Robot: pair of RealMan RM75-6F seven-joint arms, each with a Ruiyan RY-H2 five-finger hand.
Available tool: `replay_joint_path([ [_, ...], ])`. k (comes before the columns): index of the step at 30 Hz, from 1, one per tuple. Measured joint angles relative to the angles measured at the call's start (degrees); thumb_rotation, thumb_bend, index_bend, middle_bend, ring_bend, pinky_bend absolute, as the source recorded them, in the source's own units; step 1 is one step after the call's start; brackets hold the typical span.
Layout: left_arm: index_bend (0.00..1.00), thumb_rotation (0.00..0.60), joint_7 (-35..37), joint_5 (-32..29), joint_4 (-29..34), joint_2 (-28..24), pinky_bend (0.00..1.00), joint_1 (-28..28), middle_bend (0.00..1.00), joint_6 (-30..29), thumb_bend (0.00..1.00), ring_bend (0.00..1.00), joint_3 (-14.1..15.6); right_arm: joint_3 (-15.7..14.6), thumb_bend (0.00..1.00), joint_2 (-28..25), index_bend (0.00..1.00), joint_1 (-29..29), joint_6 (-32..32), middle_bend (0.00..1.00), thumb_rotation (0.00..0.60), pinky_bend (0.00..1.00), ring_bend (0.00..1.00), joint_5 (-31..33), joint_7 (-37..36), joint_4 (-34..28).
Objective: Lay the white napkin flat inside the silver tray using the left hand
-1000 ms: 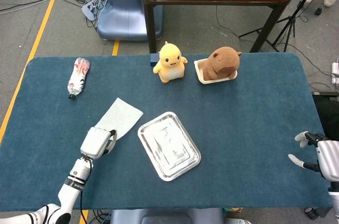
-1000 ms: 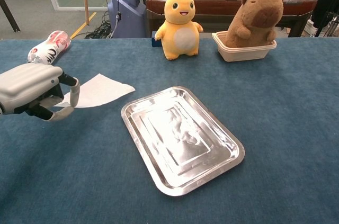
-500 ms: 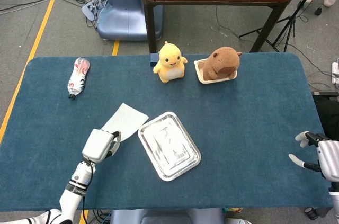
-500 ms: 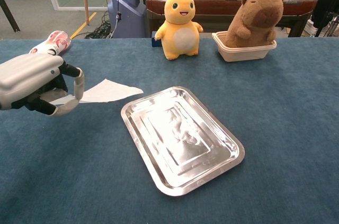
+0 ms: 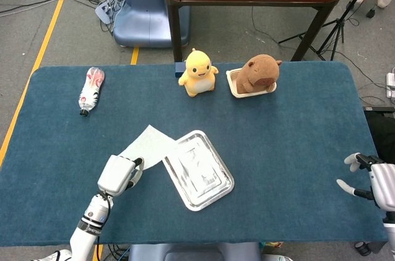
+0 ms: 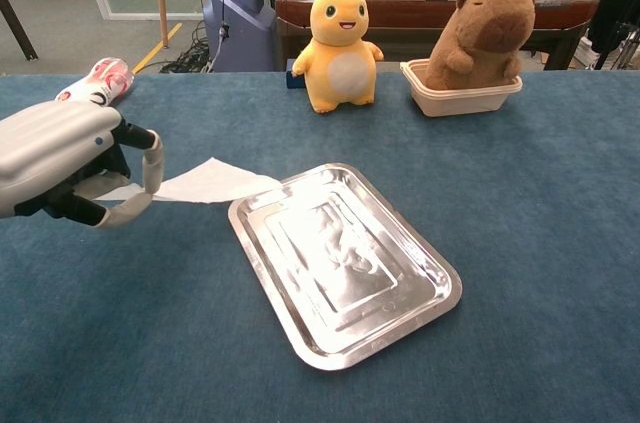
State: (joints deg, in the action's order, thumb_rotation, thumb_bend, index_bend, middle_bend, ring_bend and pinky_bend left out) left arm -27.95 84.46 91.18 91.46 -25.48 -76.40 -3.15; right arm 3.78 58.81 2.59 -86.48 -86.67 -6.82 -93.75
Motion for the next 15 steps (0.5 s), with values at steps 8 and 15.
replay_joint_path([
  [8,0.71,0.6,-6.83,-0.3,2.88,1.93,1.0,1.38,1.0,-1.45,0.47,1.0,0.54,0.24,0.01,-0.28,0.47,-0.16,-0.17,0.58,0.6,0.7,0.5,0.47,-0.6,0.15],
  [15,0.72,0.6,-8.61,1.39,4.23,2.78,1.0,2.21,1.0,-2.21,0.47,1.0,1.66,0.53,0.01,-0.54,0.47,-0.38,-0.59,0.58,0.6,0.7,0.5,0.79,-1.3,0.29],
])
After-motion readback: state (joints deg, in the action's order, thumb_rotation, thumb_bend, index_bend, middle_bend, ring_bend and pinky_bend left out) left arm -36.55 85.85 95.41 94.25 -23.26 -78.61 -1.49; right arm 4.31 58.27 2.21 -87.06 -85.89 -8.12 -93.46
